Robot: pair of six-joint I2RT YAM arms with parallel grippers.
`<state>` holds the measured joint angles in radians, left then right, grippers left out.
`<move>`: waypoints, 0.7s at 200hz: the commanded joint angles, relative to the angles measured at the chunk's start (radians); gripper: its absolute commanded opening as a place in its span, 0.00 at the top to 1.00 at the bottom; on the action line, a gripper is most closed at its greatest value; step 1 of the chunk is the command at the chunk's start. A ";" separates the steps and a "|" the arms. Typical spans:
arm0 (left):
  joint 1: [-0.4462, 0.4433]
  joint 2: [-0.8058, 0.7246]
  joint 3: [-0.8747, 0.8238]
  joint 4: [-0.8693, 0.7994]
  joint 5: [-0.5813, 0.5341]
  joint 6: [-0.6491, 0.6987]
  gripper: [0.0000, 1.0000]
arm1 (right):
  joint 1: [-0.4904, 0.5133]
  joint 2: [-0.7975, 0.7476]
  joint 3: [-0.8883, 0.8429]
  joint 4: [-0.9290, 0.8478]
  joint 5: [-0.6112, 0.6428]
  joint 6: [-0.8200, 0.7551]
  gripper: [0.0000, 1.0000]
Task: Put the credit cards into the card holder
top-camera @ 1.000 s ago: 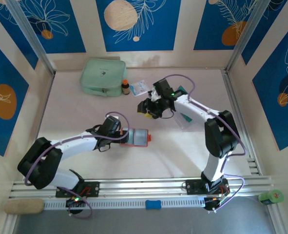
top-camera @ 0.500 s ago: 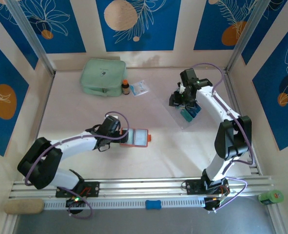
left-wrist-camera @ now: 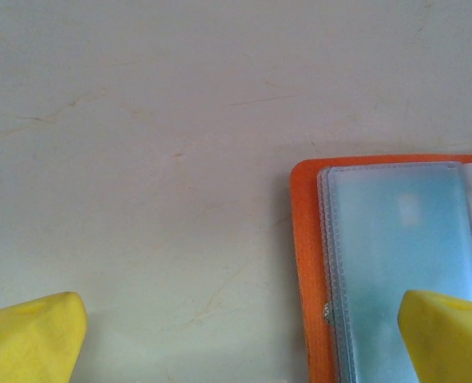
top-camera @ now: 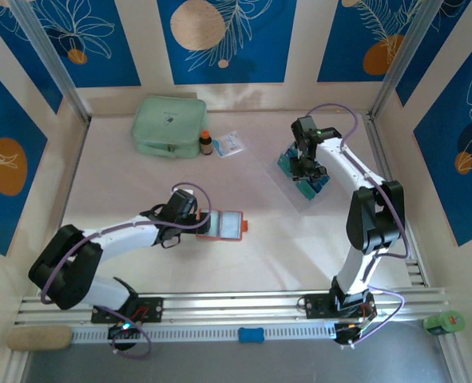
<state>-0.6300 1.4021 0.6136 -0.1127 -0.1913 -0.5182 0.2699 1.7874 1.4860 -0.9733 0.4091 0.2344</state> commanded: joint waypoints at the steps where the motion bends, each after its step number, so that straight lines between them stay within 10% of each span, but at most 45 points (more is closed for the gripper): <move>1: 0.012 0.008 -0.010 0.007 0.011 -0.008 0.00 | 0.022 0.024 0.034 -0.034 0.087 -0.033 0.66; 140: 0.012 0.005 -0.015 0.015 0.018 -0.011 0.00 | 0.054 0.105 0.002 -0.029 0.200 -0.067 0.67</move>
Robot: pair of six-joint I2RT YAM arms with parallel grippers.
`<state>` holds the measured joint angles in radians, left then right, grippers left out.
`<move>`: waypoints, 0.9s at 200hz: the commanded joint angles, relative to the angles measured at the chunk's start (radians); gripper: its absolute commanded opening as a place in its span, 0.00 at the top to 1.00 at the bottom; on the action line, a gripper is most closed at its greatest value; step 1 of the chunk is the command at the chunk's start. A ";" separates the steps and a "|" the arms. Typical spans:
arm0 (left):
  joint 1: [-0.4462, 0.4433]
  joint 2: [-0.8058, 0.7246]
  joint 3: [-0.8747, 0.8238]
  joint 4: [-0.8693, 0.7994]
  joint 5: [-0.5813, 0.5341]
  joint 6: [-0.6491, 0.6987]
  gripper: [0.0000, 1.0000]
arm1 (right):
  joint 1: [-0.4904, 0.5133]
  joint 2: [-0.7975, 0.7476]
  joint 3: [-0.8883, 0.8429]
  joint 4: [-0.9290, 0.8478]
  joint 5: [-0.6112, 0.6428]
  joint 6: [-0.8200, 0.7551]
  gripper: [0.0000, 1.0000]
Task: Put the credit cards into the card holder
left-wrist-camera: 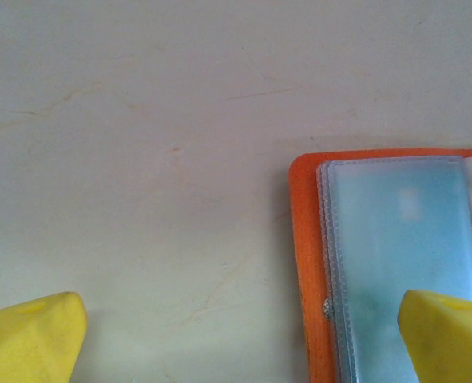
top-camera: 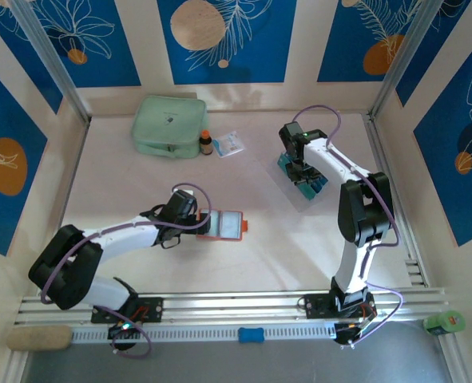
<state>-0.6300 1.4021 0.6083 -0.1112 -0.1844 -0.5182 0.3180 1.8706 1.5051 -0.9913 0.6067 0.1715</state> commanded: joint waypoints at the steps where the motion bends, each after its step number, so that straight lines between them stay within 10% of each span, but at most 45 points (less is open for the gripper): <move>1: 0.012 0.005 -0.010 0.013 0.011 -0.010 0.00 | 0.006 0.023 -0.017 -0.011 0.002 -0.003 0.68; 180: 0.012 -0.003 -0.013 0.015 0.016 -0.014 0.00 | 0.020 -0.017 -0.018 -0.029 -0.048 -0.016 0.83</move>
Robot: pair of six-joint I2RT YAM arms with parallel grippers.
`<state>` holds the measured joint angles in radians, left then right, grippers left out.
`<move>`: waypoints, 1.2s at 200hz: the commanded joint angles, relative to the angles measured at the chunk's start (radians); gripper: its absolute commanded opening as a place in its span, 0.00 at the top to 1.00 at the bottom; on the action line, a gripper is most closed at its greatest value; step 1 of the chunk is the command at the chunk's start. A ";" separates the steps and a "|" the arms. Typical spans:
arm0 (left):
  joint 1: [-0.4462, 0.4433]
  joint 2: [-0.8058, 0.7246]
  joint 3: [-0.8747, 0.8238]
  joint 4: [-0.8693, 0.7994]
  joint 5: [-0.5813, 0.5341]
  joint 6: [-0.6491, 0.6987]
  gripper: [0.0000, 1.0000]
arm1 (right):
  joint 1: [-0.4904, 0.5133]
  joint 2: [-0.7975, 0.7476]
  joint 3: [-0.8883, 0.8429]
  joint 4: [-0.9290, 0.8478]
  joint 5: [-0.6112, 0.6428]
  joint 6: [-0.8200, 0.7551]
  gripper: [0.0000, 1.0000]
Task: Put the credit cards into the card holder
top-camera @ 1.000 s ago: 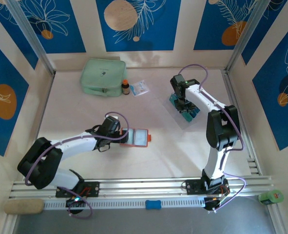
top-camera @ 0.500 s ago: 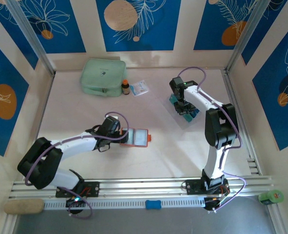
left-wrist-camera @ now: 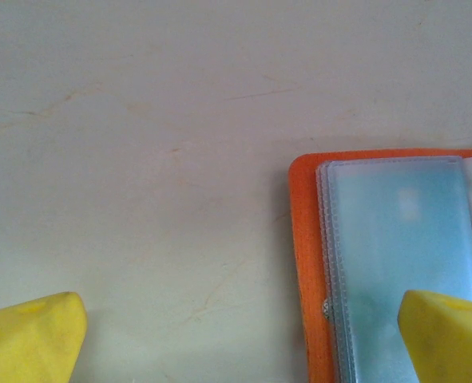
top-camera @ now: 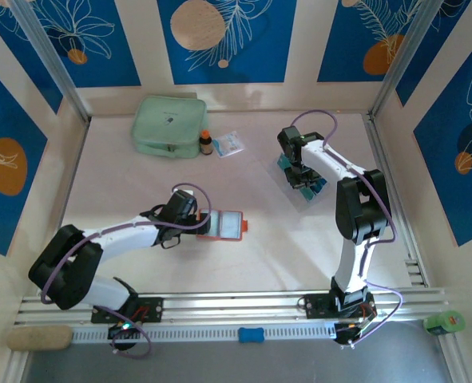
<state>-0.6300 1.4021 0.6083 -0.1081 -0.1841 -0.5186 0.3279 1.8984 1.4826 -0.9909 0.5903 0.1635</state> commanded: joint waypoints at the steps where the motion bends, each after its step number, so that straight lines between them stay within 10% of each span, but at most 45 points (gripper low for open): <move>1: 0.012 -0.003 -0.014 0.012 0.015 -0.013 0.00 | 0.010 -0.046 0.004 -0.029 -0.032 -0.008 0.83; 173: 0.012 -0.078 0.066 -0.053 0.056 0.001 0.00 | 0.115 -0.159 0.126 -0.137 -0.053 0.026 1.00; 240: 0.014 -0.011 0.157 -0.098 0.051 0.089 0.00 | 0.159 -0.362 -0.050 0.205 -0.545 0.286 1.00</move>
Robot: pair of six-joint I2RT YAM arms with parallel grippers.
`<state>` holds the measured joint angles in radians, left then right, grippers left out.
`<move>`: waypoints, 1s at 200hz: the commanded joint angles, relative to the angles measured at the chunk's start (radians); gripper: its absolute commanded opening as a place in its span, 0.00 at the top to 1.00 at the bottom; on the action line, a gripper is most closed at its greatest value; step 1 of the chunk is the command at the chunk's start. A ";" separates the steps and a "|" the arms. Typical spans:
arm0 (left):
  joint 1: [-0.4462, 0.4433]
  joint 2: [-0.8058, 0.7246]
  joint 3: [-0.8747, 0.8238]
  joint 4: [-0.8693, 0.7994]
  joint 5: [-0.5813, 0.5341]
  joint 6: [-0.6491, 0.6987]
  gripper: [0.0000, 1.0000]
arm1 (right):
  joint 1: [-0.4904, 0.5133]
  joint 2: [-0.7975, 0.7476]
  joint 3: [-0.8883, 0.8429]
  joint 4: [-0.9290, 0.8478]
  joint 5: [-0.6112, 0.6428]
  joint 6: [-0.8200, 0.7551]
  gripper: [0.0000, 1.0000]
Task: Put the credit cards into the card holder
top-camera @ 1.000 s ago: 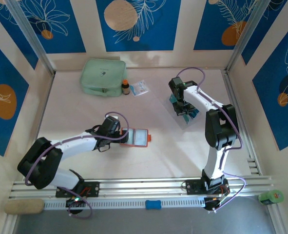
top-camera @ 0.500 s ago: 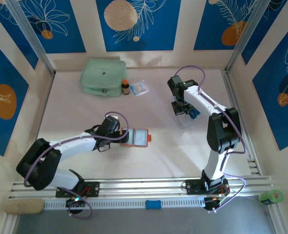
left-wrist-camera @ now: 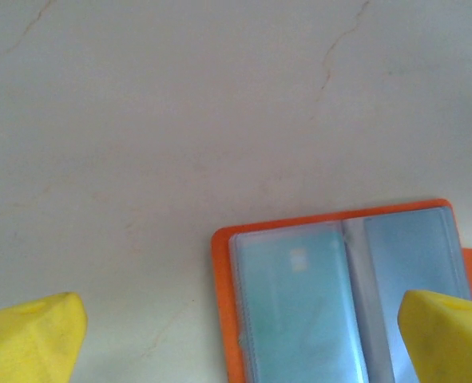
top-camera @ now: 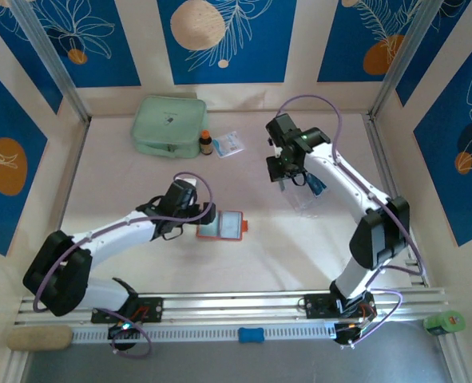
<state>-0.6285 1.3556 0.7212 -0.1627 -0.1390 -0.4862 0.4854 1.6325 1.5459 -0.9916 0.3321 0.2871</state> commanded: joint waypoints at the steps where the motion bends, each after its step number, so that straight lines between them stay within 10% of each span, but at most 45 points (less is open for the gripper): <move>1: 0.013 0.037 0.045 -0.046 0.006 0.058 0.00 | 0.002 -0.098 -0.117 0.218 -0.297 0.170 1.00; 41: 0.013 0.087 0.056 -0.057 -0.003 0.089 0.00 | 0.010 -0.195 -0.487 0.778 -0.570 0.472 1.00; 100: 0.013 0.105 0.006 -0.041 -0.021 0.072 0.00 | 0.109 -0.098 -0.785 1.286 -0.536 0.695 1.00; 200: 0.013 0.095 -0.080 -0.029 -0.057 -0.021 0.00 | 0.199 0.029 -0.891 1.512 -0.432 0.768 1.00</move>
<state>-0.6277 1.4506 0.6636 -0.1951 -0.1730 -0.4709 0.6750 1.6424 0.6712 0.4477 -0.1352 1.0386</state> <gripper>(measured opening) 0.996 0.054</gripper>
